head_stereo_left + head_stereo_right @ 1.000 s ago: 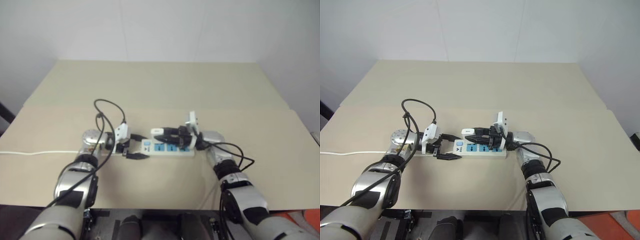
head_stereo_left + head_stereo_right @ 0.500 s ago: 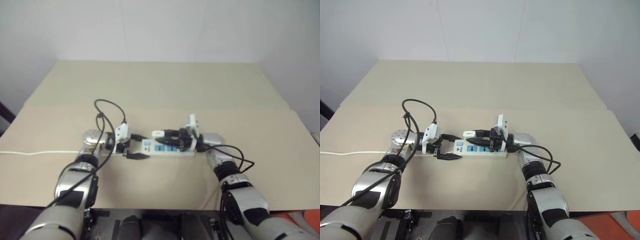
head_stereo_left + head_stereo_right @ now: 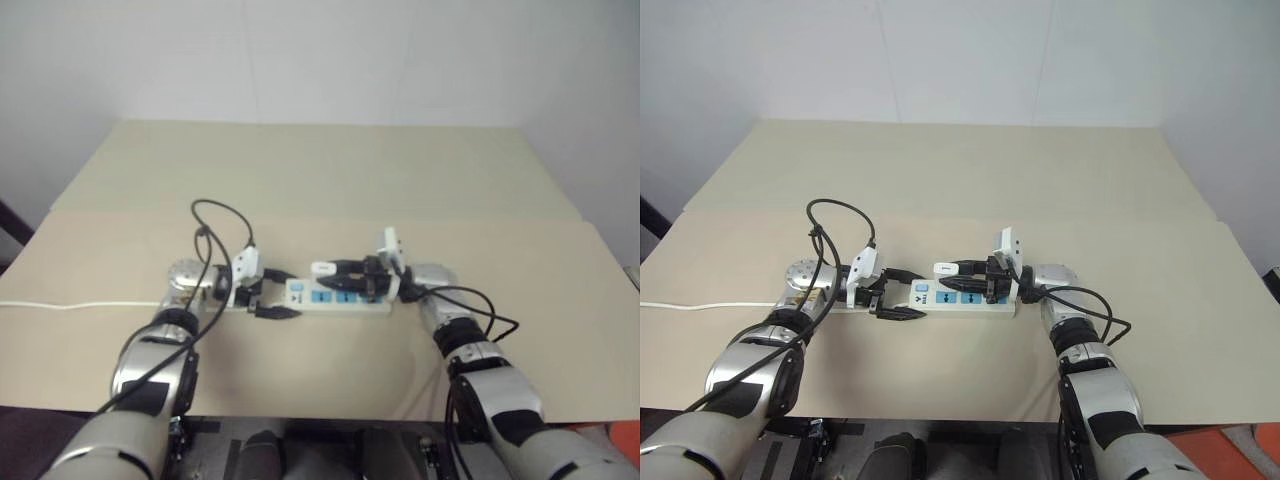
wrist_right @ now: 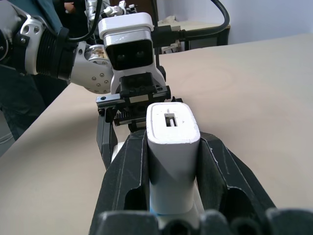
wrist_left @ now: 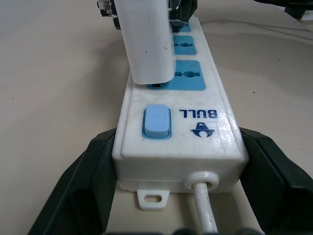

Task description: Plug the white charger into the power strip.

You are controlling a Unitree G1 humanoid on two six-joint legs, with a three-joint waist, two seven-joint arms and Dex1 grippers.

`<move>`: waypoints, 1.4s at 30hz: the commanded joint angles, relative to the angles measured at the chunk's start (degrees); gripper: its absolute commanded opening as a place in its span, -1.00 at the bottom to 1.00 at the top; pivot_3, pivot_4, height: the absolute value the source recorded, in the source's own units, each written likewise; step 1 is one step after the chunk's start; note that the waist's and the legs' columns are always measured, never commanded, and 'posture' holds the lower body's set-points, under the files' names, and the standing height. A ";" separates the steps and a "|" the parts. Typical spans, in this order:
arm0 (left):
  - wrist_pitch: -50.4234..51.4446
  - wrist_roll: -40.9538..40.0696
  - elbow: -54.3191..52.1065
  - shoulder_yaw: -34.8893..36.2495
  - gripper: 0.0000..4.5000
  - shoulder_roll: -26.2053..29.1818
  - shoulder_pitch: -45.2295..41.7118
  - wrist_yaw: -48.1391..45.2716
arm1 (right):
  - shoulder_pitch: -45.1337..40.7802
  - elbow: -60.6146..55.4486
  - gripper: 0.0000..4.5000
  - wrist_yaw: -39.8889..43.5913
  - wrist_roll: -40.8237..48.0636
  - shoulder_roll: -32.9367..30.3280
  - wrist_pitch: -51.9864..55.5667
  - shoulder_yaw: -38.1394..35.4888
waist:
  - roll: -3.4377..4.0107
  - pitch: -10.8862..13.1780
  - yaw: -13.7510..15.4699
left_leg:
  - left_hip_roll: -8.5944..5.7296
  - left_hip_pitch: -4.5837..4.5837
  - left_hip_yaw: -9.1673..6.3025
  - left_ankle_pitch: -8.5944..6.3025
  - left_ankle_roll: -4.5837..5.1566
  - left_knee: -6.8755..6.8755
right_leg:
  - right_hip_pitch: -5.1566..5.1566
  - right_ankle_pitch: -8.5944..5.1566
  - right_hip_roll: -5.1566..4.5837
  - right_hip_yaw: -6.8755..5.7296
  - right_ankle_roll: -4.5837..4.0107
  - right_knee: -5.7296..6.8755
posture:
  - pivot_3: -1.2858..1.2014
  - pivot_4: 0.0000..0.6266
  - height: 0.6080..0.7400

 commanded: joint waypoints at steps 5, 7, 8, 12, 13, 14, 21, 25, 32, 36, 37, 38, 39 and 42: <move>-0.74 0.73 -0.91 -0.36 0.45 0.59 -0.13 -0.99 | 0.94 0.65 -0.51 0.27 -1.74 -3.18 -1.90 -0.47 | 0.00 0.00 0.03 | 0.00 0.00 0.00 0.00 0.00 0.00 | 0.01 0.00 0.00 0.00 0.00 -0.01 | 0.03 -0.52 1.00; -0.70 0.72 -0.93 -0.36 0.45 0.45 -0.20 -0.99 | 0.65 0.71 -0.51 0.14 -1.99 -3.02 -2.36 -0.30 | 0.00 0.00 0.03 | 0.00 -0.01 0.00 0.00 0.00 0.00 | 0.00 0.00 0.00 0.00 0.00 -0.01 | 0.03 -0.52 1.00; -0.73 0.70 -0.94 -0.34 0.45 0.40 -0.24 -0.99 | 0.45 0.84 -0.51 -0.03 -2.15 -2.94 -2.76 -0.27 | 0.00 0.00 0.03 | 0.00 -0.01 0.00 0.00 0.00 0.00 | 0.00 0.00 0.00 0.00 0.00 -0.01 | 0.03 -0.52 1.00; -0.68 0.68 -1.01 -0.46 0.45 0.45 -0.25 -0.99 | -0.09 1.35 -0.51 0.24 -3.37 -3.00 -3.79 0.44 | 0.00 0.00 0.02 | 0.00 0.00 0.00 0.00 0.00 0.00 | 0.00 0.00 0.00 0.00 0.00 -0.01 | 0.03 -0.52 1.00; -0.67 0.67 -1.05 -0.55 0.45 0.49 -0.20 -0.99 | -0.22 1.48 -0.51 0.17 -3.86 -3.03 -3.87 0.74 | 0.00 0.00 0.02 | 0.00 0.00 0.00 0.00 0.00 0.00 | 0.01 0.00 0.00 0.00 0.00 -0.01 | 0.03 -0.52 1.00; -0.63 0.69 -1.05 -0.57 0.45 0.52 -0.23 -0.99 | -0.40 1.70 -0.51 0.06 -4.18 -3.04 -3.92 0.91 | 0.00 0.00 0.01 | 0.00 0.00 0.00 0.00 0.00 0.00 | 0.00 0.00 0.00 0.00 0.00 -0.01 | 0.03 -0.52 1.00; -0.30 0.61 -1.12 -0.68 0.45 0.60 -0.16 -0.99 | -2.05 4.54 -0.51 -3.26 -7.35 -2.97 -4.09 3.37 | 0.00 0.00 -0.15 | 0.00 0.07 0.00 0.00 0.00 0.00 | 0.05 -0.01 0.01 0.00 0.00 0.00 | 0.03 -0.52 1.00; -0.12 0.58 -1.16 -0.66 0.45 0.67 -0.07 -0.99 | -1.32 5.71 -0.51 -5.23 -8.93 -3.37 -4.09 4.65 | 0.00 0.00 -0.35 | 0.01 0.28 0.00 0.00 0.00 -0.02 | 0.25 -0.01 0.01 0.00 0.00 -0.01 | 0.03 -0.52 1.00; 0.15 0.48 -1.41 -0.87 0.45 0.98 0.09 -0.99 | -1.38 7.45 -0.51 -5.77 -8.67 -4.10 -0.31 5.38 | 0.00 0.00 -0.42 | 0.00 0.79 0.00 0.00 0.00 -0.27 | 0.65 -0.04 0.01 0.01 -0.03 -0.08 | 0.03 -0.52 1.00; 0.31 0.45 -1.53 -1.06 0.45 1.09 0.04 -0.99 | -1.82 8.59 -0.51 -4.76 -8.33 -4.16 0.80 5.38 | 0.00 0.00 -0.44 | 0.00 0.88 0.00 0.00 -0.01 -0.35 | 0.66 -0.07 0.03 0.02 -0.08 -0.06 | 0.03 -0.52 1.00; 0.31 0.45 -1.54 -1.04 0.45 1.09 0.02 -0.99 | -1.77 8.69 -0.51 -4.80 -8.29 -4.13 0.46 5.32 | 0.00 0.00 -0.45 | 0.00 0.89 0.00 0.00 -0.01 -0.35 | 0.66 -0.07 0.03 0.02 -0.09 -0.07 | 0.03 -0.52 1.00; 0.31 0.44 -1.56 -1.05 0.45 1.09 0.02 -0.99 | -1.61 8.71 -0.51 -5.03 -8.30 -4.05 -0.28 5.25 | 0.00 0.00 -0.44 | 0.00 0.89 0.00 0.00 -0.01 -0.35 | 0.66 -0.08 0.03 0.02 -0.09 -0.07 | 0.03 -0.52 1.00; 0.32 0.45 -1.56 -1.06 0.45 1.10 0.02 -0.99 | -1.58 8.76 -0.51 -5.07 -8.34 -4.03 -0.42 5.28 | 0.00 0.00 -0.44 | 0.00 0.89 0.00 0.00 -0.01 -0.35 | 0.66 -0.08 0.03 0.02 -0.09 -0.07 | 0.03 -0.52 1.00; 0.31 0.45 -1.61 -1.09 0.45 0.95 0.02 -0.99 | -1.34 8.54 -0.51 -5.08 -8.41 -3.97 -1.11 5.35 | 0.00 0.00 -0.44 | 0.00 0.89 0.00 0.00 -0.01 -0.35 | 0.67 -0.08 0.03 0.02 -0.09 -0.07 | 0.03 -0.52 1.00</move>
